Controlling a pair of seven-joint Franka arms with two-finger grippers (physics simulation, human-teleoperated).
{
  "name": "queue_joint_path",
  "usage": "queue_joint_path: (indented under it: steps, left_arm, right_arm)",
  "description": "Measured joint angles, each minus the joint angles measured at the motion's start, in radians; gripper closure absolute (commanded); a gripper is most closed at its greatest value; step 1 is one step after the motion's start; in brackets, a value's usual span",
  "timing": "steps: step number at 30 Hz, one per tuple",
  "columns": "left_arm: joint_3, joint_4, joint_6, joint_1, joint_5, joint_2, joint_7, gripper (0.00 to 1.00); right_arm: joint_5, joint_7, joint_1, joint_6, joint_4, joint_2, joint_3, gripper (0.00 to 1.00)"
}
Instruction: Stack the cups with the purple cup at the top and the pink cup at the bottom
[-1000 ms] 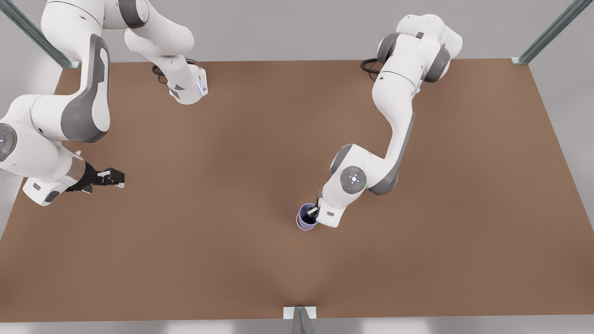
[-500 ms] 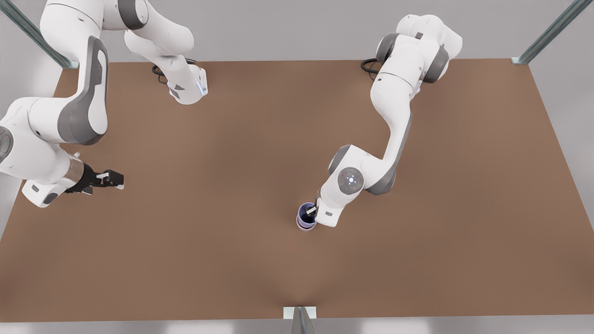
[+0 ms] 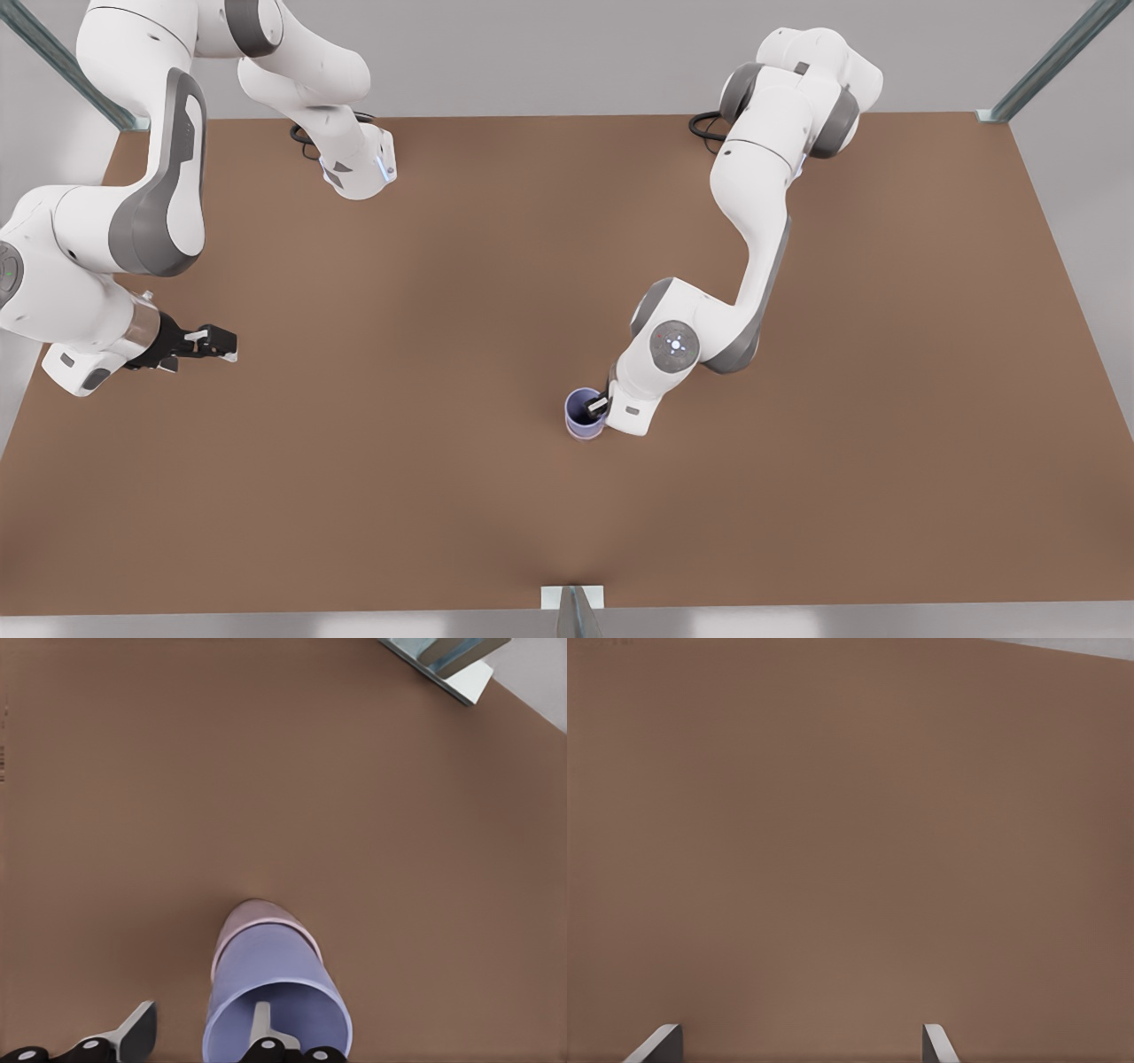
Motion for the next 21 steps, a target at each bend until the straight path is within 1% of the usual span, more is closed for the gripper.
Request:
queue_joint_path:
  steps: [3,4,5,7,8,9,10,12,13,15,17,18,21]
  left_arm:
    - [0.000,0.000,-0.001,0.004,0.001,0.000,0.001,0.31]
    - [0.000,0.000,-0.001,0.005,0.000,0.000,0.002,0.05]
    - [0.000,0.000,-0.002,0.006,0.000,-0.001,0.003,0.00]
    - [0.002,0.001,-0.014,0.006,-0.001,-0.015,0.004,0.00]
    - [0.007,0.003,-0.038,0.006,0.000,-0.039,0.005,0.00]
    - [0.023,0.004,-0.082,0.014,0.001,-0.093,0.007,0.00]
    - [0.048,0.007,-0.137,0.037,0.002,-0.154,0.016,0.00]
    - [0.141,0.009,-0.258,0.077,0.041,-0.259,0.069,0.00]
    - [0.190,0.010,-0.313,0.094,0.060,-0.289,0.107,0.00]
    - [0.232,0.011,-0.414,0.146,0.087,-0.332,0.194,0.00]
    - [0.178,-0.023,-0.492,0.264,0.108,-0.391,0.291,0.00]
    - [0.148,-0.076,-0.516,0.301,0.130,-0.438,0.336,0.00]
    - [0.113,-0.125,-0.571,0.326,0.176,-0.485,0.457,0.00]
  right_arm:
    - [0.000,0.000,0.000,0.000,0.000,0.000,0.000,0.00]
    - [0.000,-0.001,0.000,0.000,0.000,0.000,0.000,0.00]
    - [0.000,-0.001,0.000,-0.001,0.000,0.000,0.000,0.00]
    - [0.001,-0.001,0.000,-0.001,0.000,0.000,0.000,0.00]
    - [0.001,-0.001,0.000,-0.001,0.000,0.000,0.000,0.00]
    - [0.001,-0.001,0.000,-0.001,0.000,0.000,0.000,0.00]
    - [0.001,-0.001,-0.001,-0.002,0.000,0.000,0.000,0.00]
    - [0.001,-0.001,-0.001,-0.002,0.000,0.000,0.000,0.00]
    - [0.001,-0.001,-0.001,-0.002,0.000,0.000,0.000,0.00]
    - [0.001,-0.001,-0.001,-0.002,0.000,0.000,0.000,0.00]
    - [0.002,-0.002,0.000,-0.002,0.000,0.001,0.000,0.00]
    - [0.002,-0.002,0.000,-0.002,0.000,0.000,0.000,0.00]
    - [0.002,-0.002,0.000,-0.002,0.000,0.000,0.001,0.00]
